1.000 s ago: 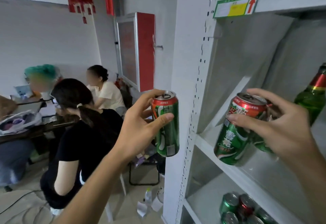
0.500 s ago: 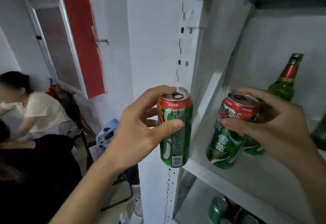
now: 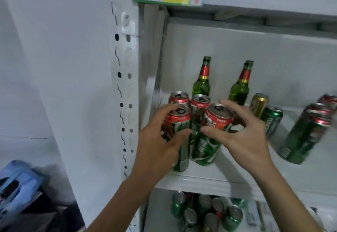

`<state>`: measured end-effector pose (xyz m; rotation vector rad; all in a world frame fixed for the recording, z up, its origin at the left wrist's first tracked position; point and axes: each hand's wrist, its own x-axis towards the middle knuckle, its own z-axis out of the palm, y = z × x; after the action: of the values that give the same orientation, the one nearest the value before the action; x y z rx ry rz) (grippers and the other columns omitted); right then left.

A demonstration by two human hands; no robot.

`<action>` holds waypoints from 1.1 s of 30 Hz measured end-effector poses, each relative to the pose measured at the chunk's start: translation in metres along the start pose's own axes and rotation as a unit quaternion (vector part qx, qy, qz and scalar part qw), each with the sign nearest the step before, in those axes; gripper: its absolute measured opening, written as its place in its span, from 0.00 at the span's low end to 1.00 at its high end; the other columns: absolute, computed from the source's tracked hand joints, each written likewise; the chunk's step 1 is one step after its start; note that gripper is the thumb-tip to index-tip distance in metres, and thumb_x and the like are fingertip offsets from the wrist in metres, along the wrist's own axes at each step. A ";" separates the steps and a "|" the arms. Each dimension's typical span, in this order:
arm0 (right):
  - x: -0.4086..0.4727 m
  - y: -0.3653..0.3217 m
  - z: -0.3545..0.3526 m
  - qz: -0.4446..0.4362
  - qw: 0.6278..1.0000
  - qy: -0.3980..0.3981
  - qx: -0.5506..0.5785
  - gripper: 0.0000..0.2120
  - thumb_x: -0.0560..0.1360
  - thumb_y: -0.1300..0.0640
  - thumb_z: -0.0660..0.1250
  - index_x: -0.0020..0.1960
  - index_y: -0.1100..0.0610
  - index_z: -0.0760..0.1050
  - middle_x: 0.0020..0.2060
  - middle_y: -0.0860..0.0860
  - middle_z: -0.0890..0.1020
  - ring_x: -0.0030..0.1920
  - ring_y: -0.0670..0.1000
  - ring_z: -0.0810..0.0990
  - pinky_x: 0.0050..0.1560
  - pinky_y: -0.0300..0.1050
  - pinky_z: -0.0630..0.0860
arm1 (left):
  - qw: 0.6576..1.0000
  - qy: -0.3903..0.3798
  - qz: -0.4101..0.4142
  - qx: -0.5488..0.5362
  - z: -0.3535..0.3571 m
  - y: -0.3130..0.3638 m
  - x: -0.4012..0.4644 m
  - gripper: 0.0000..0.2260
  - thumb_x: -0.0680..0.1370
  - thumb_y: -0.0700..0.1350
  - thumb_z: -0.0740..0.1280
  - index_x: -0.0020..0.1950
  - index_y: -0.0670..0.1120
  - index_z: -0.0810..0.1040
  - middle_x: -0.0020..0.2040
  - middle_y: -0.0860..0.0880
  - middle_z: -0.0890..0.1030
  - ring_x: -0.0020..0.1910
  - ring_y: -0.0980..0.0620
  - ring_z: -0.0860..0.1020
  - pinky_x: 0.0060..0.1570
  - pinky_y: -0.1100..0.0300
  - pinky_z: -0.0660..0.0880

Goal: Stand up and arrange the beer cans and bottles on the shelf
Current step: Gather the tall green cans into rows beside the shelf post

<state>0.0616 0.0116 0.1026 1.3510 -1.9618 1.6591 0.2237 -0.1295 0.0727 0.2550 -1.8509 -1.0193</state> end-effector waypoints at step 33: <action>-0.041 0.078 0.039 0.128 0.970 -0.180 0.100 0.47 0.74 0.58 0.77 0.83 0.42 0.54 0.78 0.40 0.67 0.78 0.43 0.65 0.77 0.55 0.67 | 0.982 -0.142 -0.102 -0.076 0.024 -0.084 -0.008 0.47 0.80 0.36 0.69 0.84 0.66 0.41 0.82 0.59 0.65 0.80 0.57 0.65 0.76 0.41 0.68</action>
<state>0.0393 -0.0085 0.0106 1.6289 -2.3048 1.8794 0.1869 -0.1651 0.0014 0.2204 -2.0168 -1.3926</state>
